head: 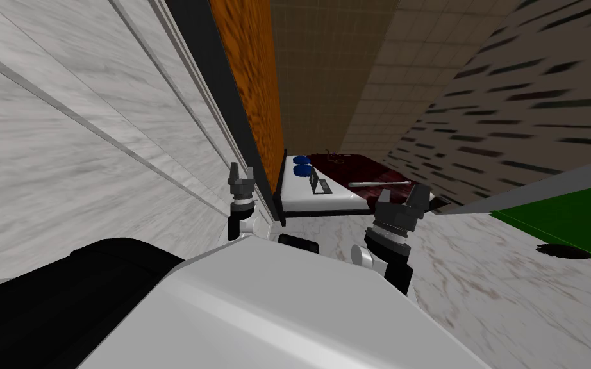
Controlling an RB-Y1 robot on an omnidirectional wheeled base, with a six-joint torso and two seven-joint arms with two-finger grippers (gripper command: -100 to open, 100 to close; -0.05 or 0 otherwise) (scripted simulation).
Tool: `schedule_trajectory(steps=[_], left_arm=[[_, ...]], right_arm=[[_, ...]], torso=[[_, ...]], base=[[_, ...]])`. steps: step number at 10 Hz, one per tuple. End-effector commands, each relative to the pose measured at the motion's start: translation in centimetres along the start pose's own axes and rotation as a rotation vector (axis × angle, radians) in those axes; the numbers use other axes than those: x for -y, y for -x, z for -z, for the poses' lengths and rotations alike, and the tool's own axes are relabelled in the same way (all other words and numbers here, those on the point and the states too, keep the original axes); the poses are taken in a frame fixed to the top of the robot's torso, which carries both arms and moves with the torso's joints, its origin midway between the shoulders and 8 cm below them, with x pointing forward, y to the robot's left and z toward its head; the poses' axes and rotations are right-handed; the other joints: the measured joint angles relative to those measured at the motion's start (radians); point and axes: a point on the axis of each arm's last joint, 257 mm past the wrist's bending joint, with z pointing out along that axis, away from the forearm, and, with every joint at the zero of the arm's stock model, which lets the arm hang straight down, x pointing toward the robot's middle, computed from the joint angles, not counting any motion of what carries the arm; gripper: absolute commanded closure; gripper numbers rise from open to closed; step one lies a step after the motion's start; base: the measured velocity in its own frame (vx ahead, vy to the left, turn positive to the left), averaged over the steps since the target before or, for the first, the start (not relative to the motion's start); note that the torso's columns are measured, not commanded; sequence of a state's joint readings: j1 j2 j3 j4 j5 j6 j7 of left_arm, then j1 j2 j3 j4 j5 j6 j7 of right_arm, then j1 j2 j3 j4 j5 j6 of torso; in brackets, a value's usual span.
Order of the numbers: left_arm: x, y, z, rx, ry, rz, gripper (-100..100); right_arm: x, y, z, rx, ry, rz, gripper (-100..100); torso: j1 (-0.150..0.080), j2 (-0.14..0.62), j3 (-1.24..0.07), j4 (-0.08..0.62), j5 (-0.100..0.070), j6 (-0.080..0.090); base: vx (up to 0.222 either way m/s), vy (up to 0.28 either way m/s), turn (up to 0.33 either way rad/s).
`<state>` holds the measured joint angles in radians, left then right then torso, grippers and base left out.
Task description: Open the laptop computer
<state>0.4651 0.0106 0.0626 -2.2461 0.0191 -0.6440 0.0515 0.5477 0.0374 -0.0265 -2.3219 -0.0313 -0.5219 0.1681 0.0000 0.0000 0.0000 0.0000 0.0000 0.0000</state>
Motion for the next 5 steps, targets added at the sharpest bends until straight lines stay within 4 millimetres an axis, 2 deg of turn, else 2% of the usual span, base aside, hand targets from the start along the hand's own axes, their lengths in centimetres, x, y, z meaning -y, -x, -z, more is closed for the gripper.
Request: schedule_trajectory(steps=[1,5], left_arm=[[0.00,0.00,0.00,0.000,0.000,0.000,0],[0.01,0.00,0.00,0.000,0.000,0.000,0]], right_arm=[[0.00,0.00,0.00,0.000,0.000,0.000,0],[-0.01,0.00,0.00,0.000,0.000,0.000,0]], torso=[[0.000,0.040,-0.082,0.041,0.000,0.000],[0.000,0.322,-0.644,0.322,0.000,0.000]], base=[[0.000,0.000,0.000],[0.000,0.000,0.000]])
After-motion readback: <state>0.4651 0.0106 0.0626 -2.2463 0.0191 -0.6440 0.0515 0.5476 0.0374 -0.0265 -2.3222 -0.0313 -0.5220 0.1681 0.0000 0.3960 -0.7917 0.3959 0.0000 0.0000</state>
